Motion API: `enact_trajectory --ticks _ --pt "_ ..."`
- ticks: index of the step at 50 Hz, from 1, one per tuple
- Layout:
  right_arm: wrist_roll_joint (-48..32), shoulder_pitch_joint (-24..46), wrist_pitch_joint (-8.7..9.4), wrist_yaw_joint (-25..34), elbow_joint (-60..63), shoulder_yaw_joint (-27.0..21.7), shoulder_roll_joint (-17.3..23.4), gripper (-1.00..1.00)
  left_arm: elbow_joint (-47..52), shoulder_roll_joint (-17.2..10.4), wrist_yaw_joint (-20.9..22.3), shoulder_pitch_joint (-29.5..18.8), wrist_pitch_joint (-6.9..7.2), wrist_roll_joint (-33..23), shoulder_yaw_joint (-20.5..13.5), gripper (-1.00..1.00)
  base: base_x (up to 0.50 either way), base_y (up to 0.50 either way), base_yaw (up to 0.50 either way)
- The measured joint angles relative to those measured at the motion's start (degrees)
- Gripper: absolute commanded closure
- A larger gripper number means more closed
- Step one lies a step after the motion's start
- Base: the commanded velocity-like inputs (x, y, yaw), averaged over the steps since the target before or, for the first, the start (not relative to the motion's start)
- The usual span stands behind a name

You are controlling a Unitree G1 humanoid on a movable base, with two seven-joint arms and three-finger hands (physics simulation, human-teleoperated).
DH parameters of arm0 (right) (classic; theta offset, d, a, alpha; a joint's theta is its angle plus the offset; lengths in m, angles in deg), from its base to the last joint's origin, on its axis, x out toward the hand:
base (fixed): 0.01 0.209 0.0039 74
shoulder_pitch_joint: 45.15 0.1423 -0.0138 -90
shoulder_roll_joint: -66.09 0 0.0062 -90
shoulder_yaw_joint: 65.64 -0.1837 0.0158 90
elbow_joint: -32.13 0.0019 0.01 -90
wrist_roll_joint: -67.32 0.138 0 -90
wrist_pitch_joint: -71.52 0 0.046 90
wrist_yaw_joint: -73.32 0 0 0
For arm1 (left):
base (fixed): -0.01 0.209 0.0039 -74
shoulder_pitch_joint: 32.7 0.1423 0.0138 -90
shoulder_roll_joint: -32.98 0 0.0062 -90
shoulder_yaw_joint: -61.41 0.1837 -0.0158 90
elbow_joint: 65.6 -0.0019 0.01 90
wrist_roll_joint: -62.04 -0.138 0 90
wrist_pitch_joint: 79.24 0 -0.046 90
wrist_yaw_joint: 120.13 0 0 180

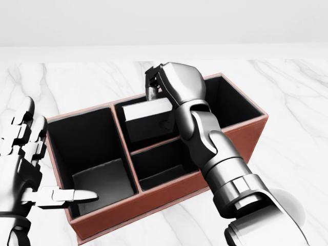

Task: Pick up the book and place it in the front compartment of the caddy.

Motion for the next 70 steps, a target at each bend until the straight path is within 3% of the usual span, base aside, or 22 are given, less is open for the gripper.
enact_trajectory --ticks 70 --pt "-2.56 3.01 0.0 -10.26 -11.56 1.17 -1.67 1.0 0.48 0.0 0.13 0.06 0.0 -0.19 0.01 -0.97 0.0 0.0 0.0"
